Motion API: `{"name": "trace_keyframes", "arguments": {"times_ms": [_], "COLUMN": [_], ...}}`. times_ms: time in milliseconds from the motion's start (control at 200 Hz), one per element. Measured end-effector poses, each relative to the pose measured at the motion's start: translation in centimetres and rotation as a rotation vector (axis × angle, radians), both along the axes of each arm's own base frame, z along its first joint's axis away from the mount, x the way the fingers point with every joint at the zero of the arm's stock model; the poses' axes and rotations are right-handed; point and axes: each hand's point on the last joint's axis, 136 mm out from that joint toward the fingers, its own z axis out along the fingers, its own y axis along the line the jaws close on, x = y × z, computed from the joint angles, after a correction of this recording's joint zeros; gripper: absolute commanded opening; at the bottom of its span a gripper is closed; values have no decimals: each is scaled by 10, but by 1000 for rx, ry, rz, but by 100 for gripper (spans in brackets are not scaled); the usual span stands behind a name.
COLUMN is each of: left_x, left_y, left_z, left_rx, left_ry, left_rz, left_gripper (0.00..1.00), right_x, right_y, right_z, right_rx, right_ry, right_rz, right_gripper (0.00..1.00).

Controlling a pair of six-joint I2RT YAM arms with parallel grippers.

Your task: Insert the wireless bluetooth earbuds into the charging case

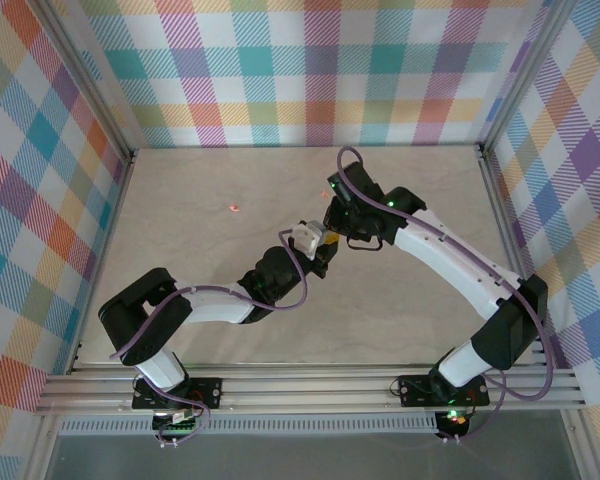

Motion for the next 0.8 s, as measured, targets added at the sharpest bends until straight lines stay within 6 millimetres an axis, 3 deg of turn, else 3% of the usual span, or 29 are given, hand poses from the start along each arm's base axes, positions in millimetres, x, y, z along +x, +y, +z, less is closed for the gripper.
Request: {"name": "trace_keyframes", "arguments": {"times_ms": [330,630,800], "left_x": [-1,-5,-7], "left_y": [-1,-5,3], "left_z": [4,3,0], "left_rx": [-14,-20,-28], "left_ry": [-11,1,39], "left_rz": [-6,-42,-90], "left_gripper": [0,0,0], "right_x": [-7,-8,-12], "right_y": [0,1,-6], "right_z": [10,42,62], "right_rx": [-3,7,23], "right_ry": [-4,-62,-118], "right_rz": [33,87,171], "right_gripper": [33,37,44]}}
